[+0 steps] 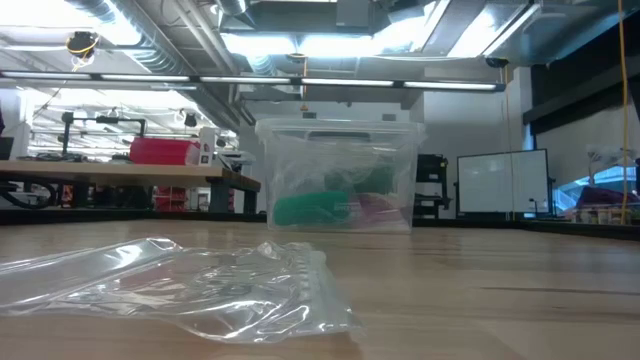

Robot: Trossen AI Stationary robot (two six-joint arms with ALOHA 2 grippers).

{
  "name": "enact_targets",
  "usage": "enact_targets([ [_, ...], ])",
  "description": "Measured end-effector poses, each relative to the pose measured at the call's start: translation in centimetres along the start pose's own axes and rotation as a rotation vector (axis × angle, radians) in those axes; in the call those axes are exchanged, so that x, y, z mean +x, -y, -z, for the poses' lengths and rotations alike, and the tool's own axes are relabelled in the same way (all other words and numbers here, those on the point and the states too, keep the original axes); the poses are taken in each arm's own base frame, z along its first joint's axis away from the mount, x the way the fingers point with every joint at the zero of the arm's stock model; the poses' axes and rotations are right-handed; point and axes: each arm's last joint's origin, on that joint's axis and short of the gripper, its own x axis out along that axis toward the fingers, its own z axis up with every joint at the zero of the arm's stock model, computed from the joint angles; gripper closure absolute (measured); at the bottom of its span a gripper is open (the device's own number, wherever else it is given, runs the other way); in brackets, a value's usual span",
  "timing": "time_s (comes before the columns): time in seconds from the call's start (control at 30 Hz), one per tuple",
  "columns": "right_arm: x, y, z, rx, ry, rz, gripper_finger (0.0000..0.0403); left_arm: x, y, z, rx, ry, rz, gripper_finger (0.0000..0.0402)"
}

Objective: Roll bandage
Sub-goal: Roll the red bandage

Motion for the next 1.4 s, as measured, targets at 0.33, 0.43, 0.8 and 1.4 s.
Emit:
enact_targets([
  [0.33,0.6,0.0,0.2,-0.077,-0.012,0.114,0.0394,-0.1,-0.3,-1.5,-0.138,0.197,0.086,0.0391],
  [0.43,0.8,-0.1,0.4,-0.075,-0.019,0.114,0.0394,-0.3,-0.4,-2.1,-0.163,0.268,0.095,0.0391],
  [0.8,0.8,-0.4,0.5,0.049,-0.020,0.011,0.0399,0.0,-1.4,-1.1,0.030,0.085,-0.161,0.0391],
  [1.4,-0.6,-3.2,-0.7,0.179,0.077,-0.133,0.0398,2.6,-1.5,3.5,0.203,-0.234,-0.263,0.0391],
])
